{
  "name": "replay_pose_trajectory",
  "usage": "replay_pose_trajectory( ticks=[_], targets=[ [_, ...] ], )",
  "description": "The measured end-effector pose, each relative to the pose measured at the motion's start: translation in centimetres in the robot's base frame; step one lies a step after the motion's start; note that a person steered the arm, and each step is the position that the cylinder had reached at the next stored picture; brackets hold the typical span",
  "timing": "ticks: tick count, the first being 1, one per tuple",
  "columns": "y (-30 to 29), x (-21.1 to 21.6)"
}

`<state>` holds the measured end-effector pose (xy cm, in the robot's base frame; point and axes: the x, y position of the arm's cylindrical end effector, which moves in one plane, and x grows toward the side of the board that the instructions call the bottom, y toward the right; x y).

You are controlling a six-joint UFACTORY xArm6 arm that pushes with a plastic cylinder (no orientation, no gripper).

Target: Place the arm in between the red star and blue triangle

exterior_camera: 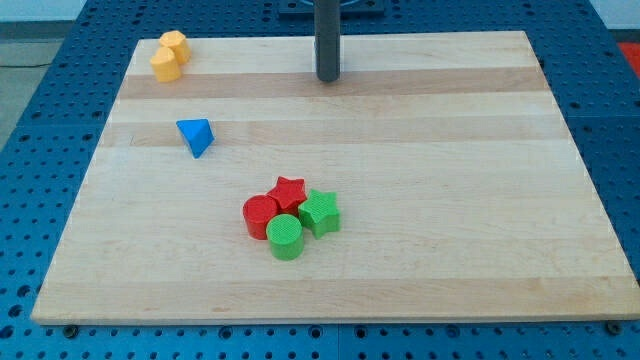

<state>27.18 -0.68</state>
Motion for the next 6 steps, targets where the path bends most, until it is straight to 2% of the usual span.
replay_pose_trajectory(
  ticks=[2,3,5,6],
  targets=[
    [0.0,-2.2],
    [0.2,0.2],
    [-1.5,10.6],
    [-6.0,15.5]
  ],
)
